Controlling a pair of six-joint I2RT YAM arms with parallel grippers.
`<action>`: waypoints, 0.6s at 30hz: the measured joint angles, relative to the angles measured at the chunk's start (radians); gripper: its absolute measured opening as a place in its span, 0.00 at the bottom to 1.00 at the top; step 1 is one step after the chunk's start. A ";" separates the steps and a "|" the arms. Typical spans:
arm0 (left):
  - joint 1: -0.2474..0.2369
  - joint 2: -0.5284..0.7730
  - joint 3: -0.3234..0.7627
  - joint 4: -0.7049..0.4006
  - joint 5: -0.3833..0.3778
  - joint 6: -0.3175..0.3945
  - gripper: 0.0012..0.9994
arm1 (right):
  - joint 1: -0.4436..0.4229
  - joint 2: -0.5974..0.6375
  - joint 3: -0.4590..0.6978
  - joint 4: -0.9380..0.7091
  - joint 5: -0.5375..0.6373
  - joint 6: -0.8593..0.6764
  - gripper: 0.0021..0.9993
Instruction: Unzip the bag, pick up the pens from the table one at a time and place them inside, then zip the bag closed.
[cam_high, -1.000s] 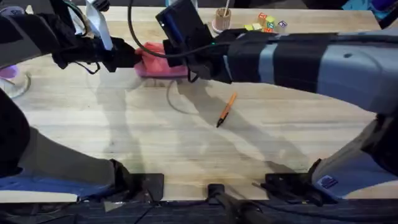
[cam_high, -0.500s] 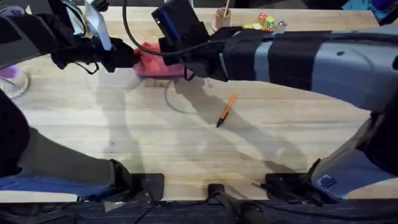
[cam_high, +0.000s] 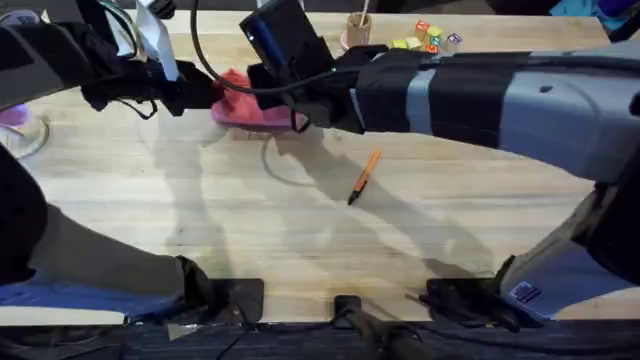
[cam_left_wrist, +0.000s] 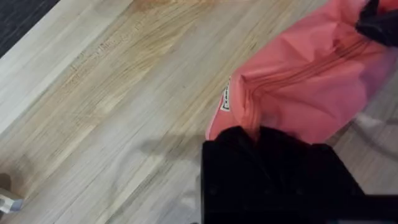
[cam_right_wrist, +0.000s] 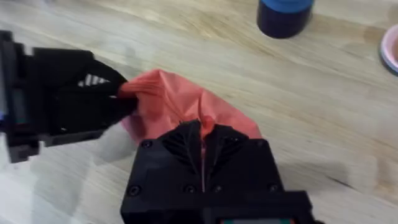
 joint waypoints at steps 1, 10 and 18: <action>0.000 0.000 0.000 0.001 -0.002 0.000 0.04 | 0.001 0.000 0.000 0.010 -0.005 0.000 0.03; -0.001 0.000 0.002 -0.001 -0.006 0.000 0.04 | 0.008 0.000 0.003 0.045 -0.059 -0.001 0.03; 0.000 0.000 0.002 0.006 -0.014 0.004 0.04 | 0.036 0.002 0.003 0.065 -0.116 0.000 0.03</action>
